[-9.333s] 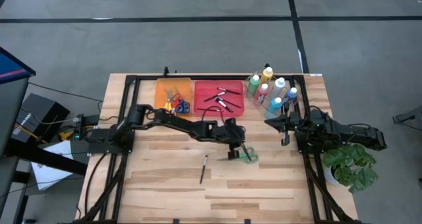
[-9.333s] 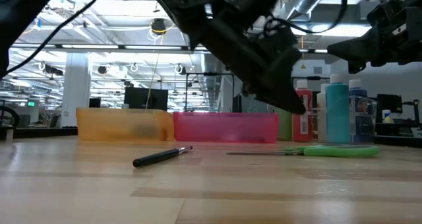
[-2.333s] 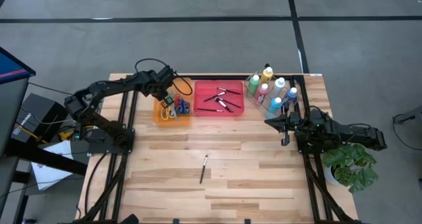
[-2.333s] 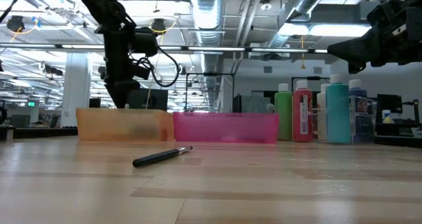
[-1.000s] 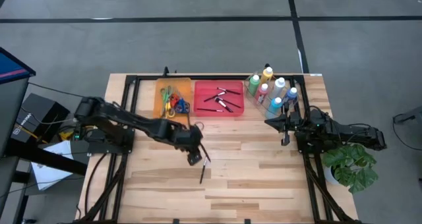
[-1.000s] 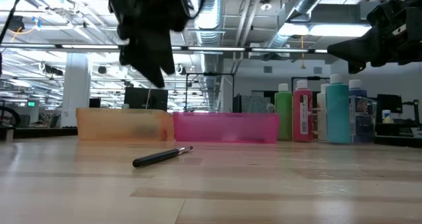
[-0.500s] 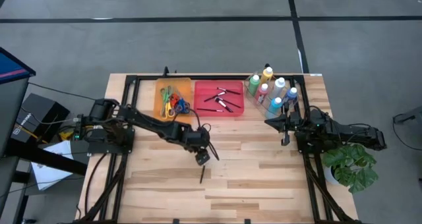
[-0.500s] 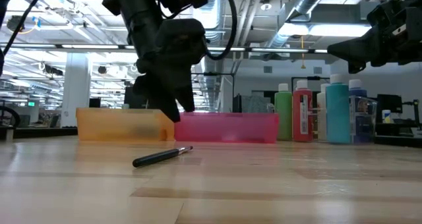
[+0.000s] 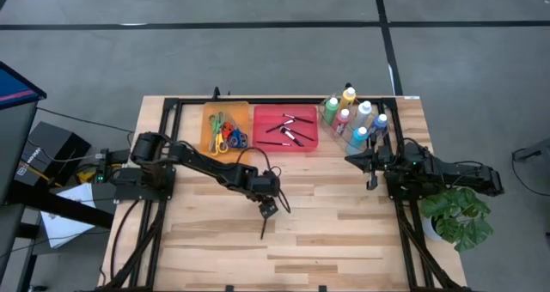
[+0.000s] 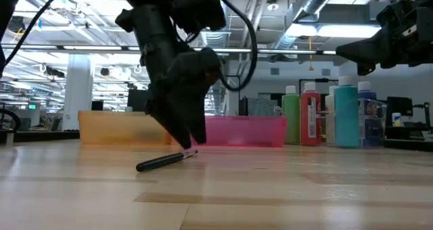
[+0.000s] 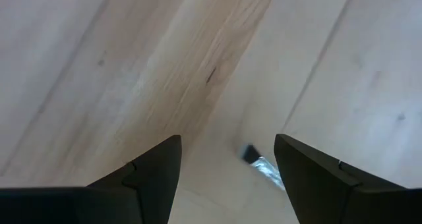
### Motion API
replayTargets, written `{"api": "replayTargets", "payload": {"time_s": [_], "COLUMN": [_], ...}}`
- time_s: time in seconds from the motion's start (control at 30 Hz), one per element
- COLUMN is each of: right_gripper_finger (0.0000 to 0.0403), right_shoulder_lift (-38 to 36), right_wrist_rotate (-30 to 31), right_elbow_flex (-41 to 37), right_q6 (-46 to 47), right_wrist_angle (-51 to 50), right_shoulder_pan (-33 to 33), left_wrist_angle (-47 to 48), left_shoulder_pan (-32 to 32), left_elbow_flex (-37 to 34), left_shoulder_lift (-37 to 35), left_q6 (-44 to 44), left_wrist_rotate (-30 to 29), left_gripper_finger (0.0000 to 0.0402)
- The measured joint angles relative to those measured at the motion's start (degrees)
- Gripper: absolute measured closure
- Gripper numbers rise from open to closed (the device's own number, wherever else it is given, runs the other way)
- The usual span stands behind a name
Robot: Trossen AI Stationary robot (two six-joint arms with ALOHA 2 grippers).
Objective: Pick & Place Paint Supplies
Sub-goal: Put the black paintbrush into the pink bin
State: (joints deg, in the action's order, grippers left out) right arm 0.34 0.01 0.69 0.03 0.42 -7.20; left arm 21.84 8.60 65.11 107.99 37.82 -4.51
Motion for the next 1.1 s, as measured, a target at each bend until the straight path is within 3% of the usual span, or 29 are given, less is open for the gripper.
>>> {"api": "replayTargets", "payload": {"time_s": [0.43,1.1], "right_gripper_finger": [0.0403,0.0403], "right_shoulder_lift": [0.01,0.02], "right_wrist_rotate": [0.0,0.0], "right_elbow_flex": [-0.01,0.0], "right_q6": [0.0,-0.02], "right_wrist_angle": [0.0,0.0], "right_shoulder_pan": [0.0,0.0], "left_wrist_angle": [3.82,10.87], "left_shoulder_pan": [2.89,6.82], "left_elbow_flex": [1.89,1.79], "left_shoulder_lift": [2.93,2.79], "left_q6": [1.74,2.99], "left_wrist_rotate": [-2.78,-3.85], "left_gripper_finger": [0.0171,0.0315]}}
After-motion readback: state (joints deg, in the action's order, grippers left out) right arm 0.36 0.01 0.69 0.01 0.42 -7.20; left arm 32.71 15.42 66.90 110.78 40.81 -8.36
